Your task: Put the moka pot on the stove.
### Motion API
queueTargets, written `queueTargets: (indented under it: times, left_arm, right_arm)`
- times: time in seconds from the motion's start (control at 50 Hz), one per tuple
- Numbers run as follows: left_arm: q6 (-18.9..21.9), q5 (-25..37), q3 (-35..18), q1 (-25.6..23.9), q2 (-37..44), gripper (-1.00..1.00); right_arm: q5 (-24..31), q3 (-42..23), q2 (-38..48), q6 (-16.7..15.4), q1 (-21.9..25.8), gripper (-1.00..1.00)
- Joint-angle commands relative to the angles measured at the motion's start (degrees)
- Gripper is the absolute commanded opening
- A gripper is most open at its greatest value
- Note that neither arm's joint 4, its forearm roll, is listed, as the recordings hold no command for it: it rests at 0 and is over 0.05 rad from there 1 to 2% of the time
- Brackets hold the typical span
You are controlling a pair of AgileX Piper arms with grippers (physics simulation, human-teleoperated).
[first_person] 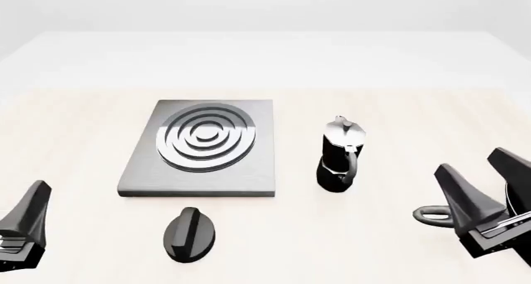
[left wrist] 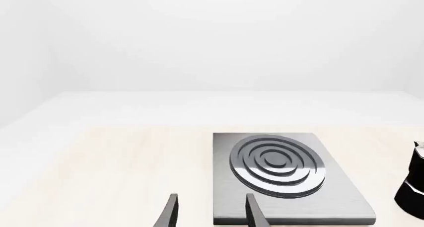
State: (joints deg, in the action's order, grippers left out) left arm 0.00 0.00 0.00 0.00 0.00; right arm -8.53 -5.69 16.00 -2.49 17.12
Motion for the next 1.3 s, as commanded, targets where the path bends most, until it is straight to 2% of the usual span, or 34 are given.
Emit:
queueTargets:
  times: [0.02,0.44,1.02,1.3]
  left_arm:
    - [0.0,0.0,0.0,0.0,0.0,1.0]
    - [0.0,0.0,0.0,0.0,0.0,1.0]
    - [0.0,0.0,0.0,0.0,0.0,1.0]
    - [0.0,0.0,0.0,0.0,0.0,1.0]
  right_arm:
    - [-3.7,0.4,4.2,0.1,2.3,1.0]
    - [-8.6,1.5,8.7,0.8,4.2,1.0]
    - [-21.3,2.7,21.5,1.0,5.3,1.0]
    - [-25.7,2.5,26.7,0.9,5.2,1.0]
